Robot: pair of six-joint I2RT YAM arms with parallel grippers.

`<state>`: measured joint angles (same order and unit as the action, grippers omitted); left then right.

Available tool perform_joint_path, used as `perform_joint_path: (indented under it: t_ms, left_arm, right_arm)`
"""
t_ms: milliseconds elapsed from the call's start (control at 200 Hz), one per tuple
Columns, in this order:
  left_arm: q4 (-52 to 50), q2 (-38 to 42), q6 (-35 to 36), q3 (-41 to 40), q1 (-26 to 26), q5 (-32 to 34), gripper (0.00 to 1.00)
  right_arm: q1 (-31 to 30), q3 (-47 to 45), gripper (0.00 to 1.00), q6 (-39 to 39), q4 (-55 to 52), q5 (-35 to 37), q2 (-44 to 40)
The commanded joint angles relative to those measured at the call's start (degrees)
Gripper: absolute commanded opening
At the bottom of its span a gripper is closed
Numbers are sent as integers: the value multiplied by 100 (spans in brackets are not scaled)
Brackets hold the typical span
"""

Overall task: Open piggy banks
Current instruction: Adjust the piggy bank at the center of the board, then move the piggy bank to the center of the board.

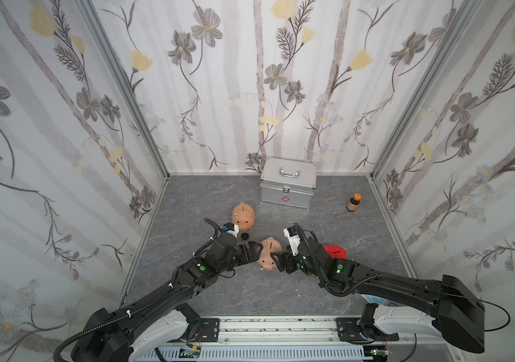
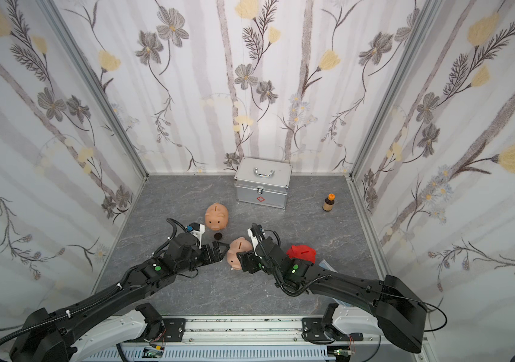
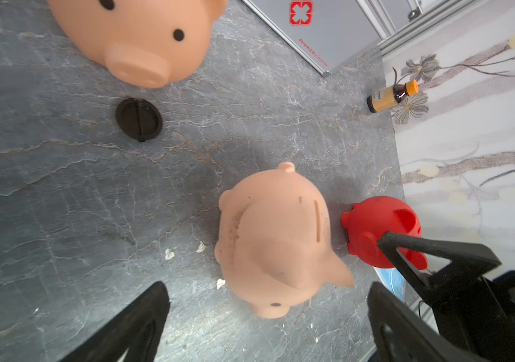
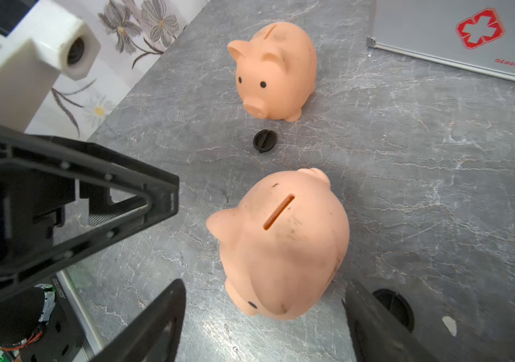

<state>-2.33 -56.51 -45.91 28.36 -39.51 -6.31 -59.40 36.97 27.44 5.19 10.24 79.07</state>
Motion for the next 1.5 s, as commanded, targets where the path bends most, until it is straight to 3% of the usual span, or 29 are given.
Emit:
perform_joint_path:
  t_ms: [0, 325, 520, 689, 1084, 1274, 1499]
  left_arm:
    - [987, -50, -281, -262, 98, -47, 100]
    - [868, -155, -182, -433, 184, 559, 100]
    - [989, -231, 71, -461, 180, 601, 100]
    - [1138, -543, 416, -372, 62, 455, 100]
    - [1388, -1649, 697, 138, -470, 923, 100]
    - [1342, -1951, 716, 369, -521, 1192, 100]
    - [1427, -1521, 661, 28, -208, 1084, 100]
  right_arm:
    - [-11, 48, 80, -146, -186, 110, 168]
    - [48, 380, 78, 173, -291, 393, 840]
    - [323, 298, 72, 248, -188, 335, 891]
    - [697, 351, 70, 170, -76, 194, 996]
    - [1452, 715, 66, 277, 219, -230, 1562]
    - [1424, 654, 65, 259, 219, -59, 1182]
    - [1046, 433, 72, 540, 172, 130, 1009]
